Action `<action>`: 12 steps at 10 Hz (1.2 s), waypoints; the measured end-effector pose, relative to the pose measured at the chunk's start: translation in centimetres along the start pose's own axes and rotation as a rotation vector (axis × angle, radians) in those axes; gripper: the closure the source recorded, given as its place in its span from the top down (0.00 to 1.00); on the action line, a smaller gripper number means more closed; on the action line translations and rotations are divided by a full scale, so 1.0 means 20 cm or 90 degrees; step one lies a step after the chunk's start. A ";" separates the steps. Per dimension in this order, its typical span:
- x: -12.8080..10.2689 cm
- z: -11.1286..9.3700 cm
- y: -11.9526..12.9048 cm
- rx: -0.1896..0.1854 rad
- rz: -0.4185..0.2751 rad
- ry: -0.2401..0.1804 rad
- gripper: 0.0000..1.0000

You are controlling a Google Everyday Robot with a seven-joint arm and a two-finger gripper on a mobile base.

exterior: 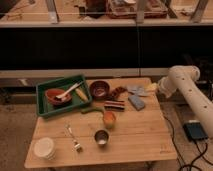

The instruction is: Place towel in purple bowl

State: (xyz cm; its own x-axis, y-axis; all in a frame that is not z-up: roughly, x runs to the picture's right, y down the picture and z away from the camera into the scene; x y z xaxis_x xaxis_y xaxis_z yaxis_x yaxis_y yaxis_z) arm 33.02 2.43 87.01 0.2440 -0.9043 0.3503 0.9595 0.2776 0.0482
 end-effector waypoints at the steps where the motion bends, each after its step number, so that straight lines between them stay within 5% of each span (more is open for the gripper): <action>1: 0.00 0.00 0.00 0.000 0.000 0.000 0.80; 5: 0.00 0.00 0.00 0.000 0.001 -0.001 0.80; 7: 0.00 0.00 -0.03 -0.026 0.011 0.010 0.80; 12: 0.10 0.04 -0.38 -0.060 0.045 0.023 0.80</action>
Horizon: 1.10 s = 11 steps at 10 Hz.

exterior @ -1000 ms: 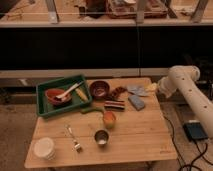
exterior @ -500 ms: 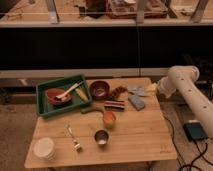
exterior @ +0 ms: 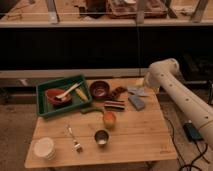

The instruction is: Place towel in purple bowl

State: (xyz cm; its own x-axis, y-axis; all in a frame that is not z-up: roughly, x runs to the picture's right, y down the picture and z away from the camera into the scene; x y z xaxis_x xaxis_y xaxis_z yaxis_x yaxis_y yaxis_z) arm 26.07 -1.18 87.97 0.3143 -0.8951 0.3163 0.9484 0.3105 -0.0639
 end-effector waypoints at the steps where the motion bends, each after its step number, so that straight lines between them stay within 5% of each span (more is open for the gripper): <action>1: 0.04 0.01 -0.02 -0.006 0.009 -0.009 0.80; 3: 0.11 0.04 -0.13 -0.003 0.004 -0.032 0.80; 7: 0.13 0.05 -0.14 -0.006 0.000 -0.035 0.80; 9: 0.12 0.06 -0.14 -0.020 0.031 -0.040 0.80; 11: 0.10 0.08 -0.18 -0.045 0.112 -0.040 0.80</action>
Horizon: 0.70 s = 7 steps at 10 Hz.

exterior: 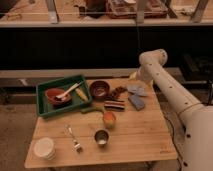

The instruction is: Place towel in purple bowl

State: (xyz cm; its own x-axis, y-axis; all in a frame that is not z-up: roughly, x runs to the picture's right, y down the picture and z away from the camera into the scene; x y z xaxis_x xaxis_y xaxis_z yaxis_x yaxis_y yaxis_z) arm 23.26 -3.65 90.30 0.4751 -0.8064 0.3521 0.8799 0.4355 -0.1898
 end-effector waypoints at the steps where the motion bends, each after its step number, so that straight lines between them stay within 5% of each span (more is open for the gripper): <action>1: 0.00 0.01 -0.01 -0.011 0.024 -0.002 0.80; 7: 0.02 0.20 0.02 -0.029 0.011 -0.034 0.80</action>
State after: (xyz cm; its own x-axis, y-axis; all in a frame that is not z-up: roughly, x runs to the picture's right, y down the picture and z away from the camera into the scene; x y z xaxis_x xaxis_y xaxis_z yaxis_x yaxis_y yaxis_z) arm 23.79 -2.15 93.94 0.4901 -0.7758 0.3974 0.8716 0.4291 -0.2372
